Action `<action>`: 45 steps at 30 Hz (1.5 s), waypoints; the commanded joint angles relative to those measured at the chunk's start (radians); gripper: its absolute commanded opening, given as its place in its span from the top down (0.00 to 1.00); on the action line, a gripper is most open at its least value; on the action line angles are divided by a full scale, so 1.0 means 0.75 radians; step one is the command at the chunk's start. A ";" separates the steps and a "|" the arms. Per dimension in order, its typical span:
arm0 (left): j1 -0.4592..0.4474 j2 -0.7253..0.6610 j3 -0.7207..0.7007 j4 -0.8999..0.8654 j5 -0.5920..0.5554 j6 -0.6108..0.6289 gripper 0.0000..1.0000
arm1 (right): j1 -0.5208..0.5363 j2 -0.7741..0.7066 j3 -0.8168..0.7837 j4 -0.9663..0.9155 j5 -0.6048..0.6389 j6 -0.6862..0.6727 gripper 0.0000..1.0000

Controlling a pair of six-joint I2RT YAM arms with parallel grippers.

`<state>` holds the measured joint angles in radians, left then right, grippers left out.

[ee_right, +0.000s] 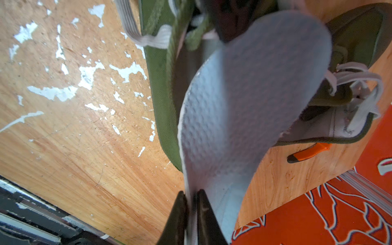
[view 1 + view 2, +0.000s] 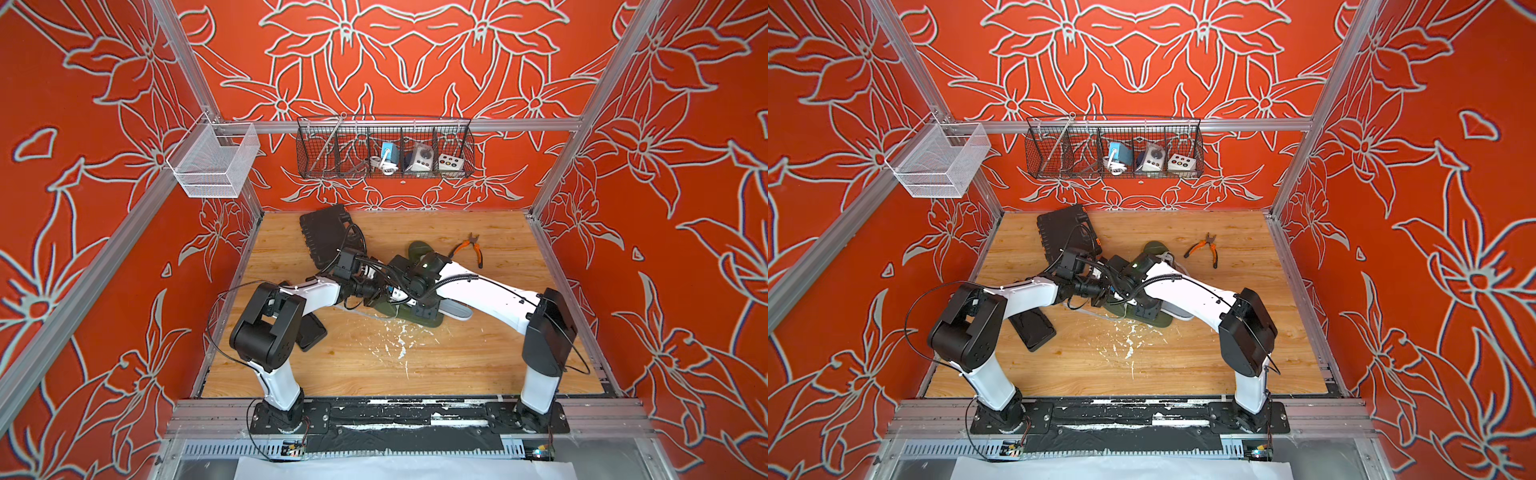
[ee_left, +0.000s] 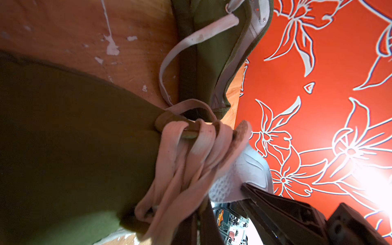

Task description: Insert the insole into the shoe

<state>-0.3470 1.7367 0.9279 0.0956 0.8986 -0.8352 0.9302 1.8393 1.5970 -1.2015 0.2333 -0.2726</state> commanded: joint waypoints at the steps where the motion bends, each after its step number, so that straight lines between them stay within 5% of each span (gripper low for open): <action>1: 0.001 -0.058 0.002 0.071 0.067 -0.011 1.00 | -0.002 -0.008 0.006 -0.009 -0.036 0.013 0.88; 11: 0.002 -0.037 0.037 0.022 0.057 0.034 1.00 | -0.062 -0.138 -0.117 0.014 -0.110 -0.005 0.97; 17: 0.006 -0.080 0.091 -0.039 0.011 0.078 0.70 | -0.189 -0.295 -0.134 -0.008 -0.091 0.064 1.00; 24: 0.012 -0.149 0.147 -0.036 -0.046 0.038 0.61 | -0.213 -0.386 -0.122 0.044 -0.055 0.091 1.00; 42: -0.051 -0.066 0.213 0.201 -0.036 -0.187 0.54 | -0.125 -0.329 0.000 0.317 -0.112 0.075 1.00; 45: -0.049 -0.045 0.211 0.268 -0.023 -0.224 0.66 | -0.111 -0.347 -0.022 0.355 -0.135 0.078 1.00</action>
<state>-0.3828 1.6817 1.0801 0.2203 0.8749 -0.9634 0.8364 1.5921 1.5772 -0.9684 0.1604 -0.2001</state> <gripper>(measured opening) 0.356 0.048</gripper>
